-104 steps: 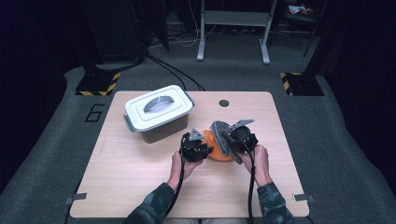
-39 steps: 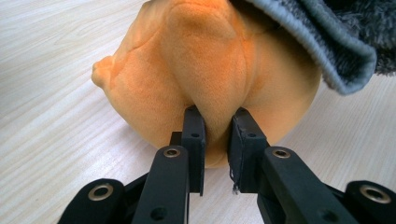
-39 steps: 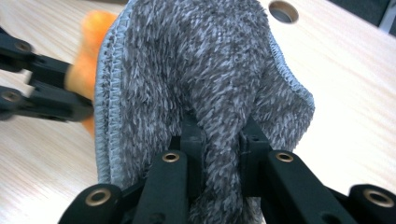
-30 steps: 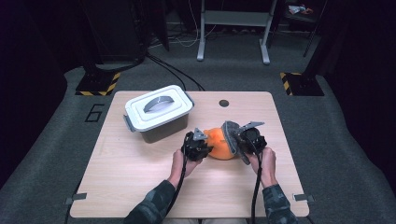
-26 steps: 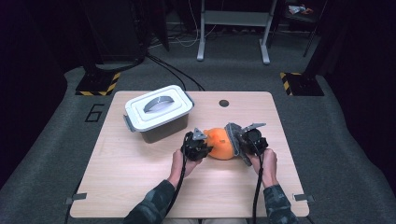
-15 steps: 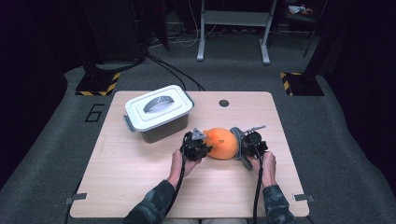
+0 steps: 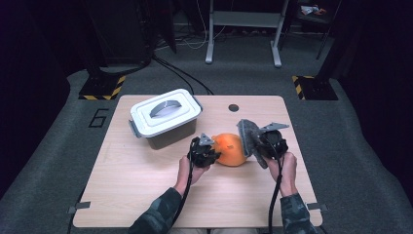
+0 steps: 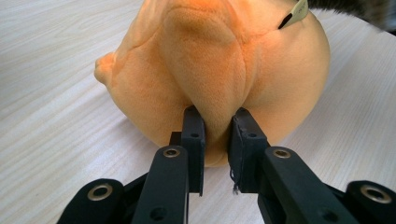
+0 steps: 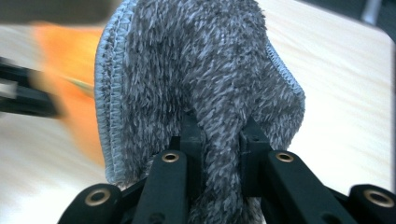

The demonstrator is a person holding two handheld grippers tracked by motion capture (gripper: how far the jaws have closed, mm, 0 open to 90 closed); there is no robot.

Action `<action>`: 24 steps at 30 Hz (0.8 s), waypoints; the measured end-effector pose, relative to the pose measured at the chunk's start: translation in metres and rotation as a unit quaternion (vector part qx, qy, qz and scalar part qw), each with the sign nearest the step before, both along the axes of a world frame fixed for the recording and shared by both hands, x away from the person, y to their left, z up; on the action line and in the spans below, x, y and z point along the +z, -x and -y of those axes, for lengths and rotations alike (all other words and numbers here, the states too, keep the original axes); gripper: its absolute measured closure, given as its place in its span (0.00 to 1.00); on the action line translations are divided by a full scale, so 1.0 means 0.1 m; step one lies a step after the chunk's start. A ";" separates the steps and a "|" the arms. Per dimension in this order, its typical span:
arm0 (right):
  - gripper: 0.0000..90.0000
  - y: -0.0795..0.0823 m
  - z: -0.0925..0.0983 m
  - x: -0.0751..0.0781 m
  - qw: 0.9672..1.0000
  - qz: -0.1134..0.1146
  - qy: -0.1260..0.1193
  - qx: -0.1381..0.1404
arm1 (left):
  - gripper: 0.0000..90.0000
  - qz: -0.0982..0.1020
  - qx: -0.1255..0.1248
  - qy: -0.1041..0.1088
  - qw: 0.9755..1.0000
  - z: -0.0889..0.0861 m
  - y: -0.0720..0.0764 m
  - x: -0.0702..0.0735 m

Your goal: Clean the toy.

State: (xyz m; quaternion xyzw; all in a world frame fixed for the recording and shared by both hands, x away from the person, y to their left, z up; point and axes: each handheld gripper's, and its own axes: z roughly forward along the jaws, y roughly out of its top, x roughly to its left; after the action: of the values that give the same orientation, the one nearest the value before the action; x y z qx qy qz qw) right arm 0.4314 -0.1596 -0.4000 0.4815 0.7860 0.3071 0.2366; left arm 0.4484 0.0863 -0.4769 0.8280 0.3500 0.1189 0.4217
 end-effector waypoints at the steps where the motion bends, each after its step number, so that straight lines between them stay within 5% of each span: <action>1: 0.85 -0.01 -0.08 0.03 1.000 -0.002 0.007 0.012 | 0.86 0.000 -0.001 0.000 1.000 0.00 0.00 0.00; 7: 0.85 -0.18 -0.42 -0.19 0.997 -0.035 0.052 0.045 | 0.80 0.000 -0.010 0.004 1.000 -0.02 -0.02 0.00; 13: 0.85 -0.23 -0.41 -0.19 0.998 -0.039 0.046 0.037 | 0.56 0.014 -0.022 0.024 0.999 -0.08 0.01 0.01; 15: 0.85 -0.25 -0.40 -0.19 0.997 -0.036 0.047 0.038 | 0.50 0.023 -0.021 0.016 0.999 -0.08 0.02 0.00; 24: 0.85 -0.31 -0.38 -0.23 0.998 -0.038 0.042 0.030 | 0.54 0.048 -0.037 -0.016 0.998 0.04 -0.01 -0.06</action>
State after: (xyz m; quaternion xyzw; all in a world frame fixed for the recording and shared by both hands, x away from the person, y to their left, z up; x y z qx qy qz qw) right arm 0.4619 -0.1215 -0.4234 0.4583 0.8209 0.2625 0.2170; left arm 0.4489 0.0820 -0.4825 0.8403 0.2963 0.1488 0.4288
